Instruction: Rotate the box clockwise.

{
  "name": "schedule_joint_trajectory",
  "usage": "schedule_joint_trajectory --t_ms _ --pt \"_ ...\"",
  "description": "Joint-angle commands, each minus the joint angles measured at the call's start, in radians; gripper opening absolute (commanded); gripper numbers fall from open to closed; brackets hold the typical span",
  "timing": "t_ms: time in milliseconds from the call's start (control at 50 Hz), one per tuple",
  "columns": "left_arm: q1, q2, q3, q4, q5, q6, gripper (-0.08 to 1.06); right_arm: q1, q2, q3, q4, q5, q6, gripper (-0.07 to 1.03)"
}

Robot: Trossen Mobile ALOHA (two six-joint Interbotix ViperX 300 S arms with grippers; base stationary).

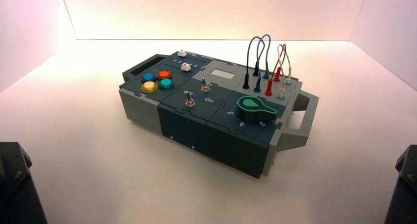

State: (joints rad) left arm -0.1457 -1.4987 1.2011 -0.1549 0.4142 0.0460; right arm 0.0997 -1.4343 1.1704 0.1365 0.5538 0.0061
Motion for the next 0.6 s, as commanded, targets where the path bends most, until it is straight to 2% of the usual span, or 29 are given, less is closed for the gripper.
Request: schedule_joint_trajectory --t_ms 20,420,480,600 --pt "-0.003 0.018 -0.029 0.002 -0.011 0.005 -0.03 0.005 0.017 -0.032 0.003 -0.006 0.003 -0.02" --pt "-0.003 0.023 -0.038 -0.005 0.0 0.005 -0.03 0.005 0.032 -0.037 0.003 -0.003 0.003 -0.02" --pt "-0.005 0.044 -0.055 -0.011 0.02 0.003 -0.03 0.005 0.048 -0.043 0.005 0.0 0.003 -0.02" --pt "-0.011 0.124 -0.13 -0.015 0.112 0.002 -0.03 0.003 0.098 -0.069 0.006 0.023 0.003 -0.02"
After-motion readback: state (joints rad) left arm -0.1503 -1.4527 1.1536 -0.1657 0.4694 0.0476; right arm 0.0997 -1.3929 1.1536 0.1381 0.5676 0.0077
